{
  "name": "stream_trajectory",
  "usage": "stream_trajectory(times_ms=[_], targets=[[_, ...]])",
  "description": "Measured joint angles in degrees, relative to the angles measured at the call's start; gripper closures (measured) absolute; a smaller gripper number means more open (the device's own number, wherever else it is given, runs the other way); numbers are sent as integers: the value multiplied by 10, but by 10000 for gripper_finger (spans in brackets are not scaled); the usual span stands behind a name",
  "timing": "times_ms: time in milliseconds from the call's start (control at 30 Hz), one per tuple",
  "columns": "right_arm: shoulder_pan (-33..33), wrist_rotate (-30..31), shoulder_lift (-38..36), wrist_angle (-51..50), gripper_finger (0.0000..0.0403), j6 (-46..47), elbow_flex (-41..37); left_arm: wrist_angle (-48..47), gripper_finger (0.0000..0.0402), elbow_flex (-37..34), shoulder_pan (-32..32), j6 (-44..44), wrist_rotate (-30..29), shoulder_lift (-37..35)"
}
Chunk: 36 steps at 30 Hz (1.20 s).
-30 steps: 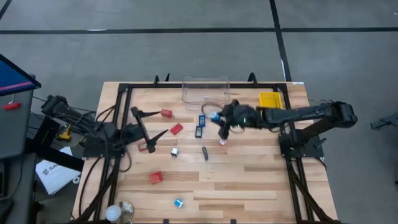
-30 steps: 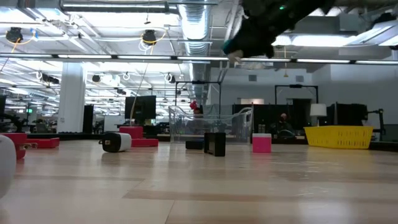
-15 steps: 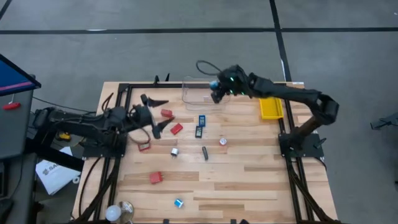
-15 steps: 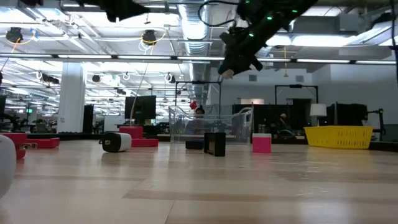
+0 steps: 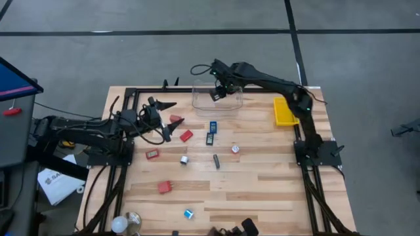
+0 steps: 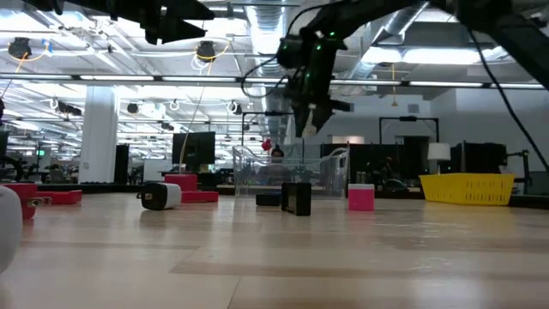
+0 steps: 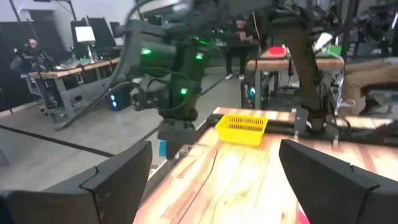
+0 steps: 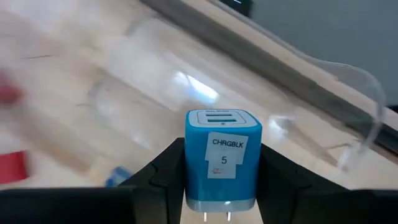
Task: Pick & Place Office items
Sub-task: Put the top blue charger adapter into the transparent bin
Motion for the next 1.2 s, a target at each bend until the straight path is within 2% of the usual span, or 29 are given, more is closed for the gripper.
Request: stream_trajectory(times_ms=[167, 267, 400, 733, 1200], targets=[[-6, 14, 70, -37, 266, 22, 48, -9, 53, 0, 0, 11, -7, -6], [-12, 9, 88, -32, 266, 27, 56, -33, 53, 0, 0, 12, -10, -15], [-23, 4, 105, -28, 266, 28, 56, -63, 53, 0, 0, 16, -43, -32], [-45, -70, 103, 8, 266, 48, 56, -93, 53, 0, 0, 15, -61, -64], [-25, -72, 104, -8, 266, 85, 47, -97, 53, 0, 0, 13, -61, -64]])
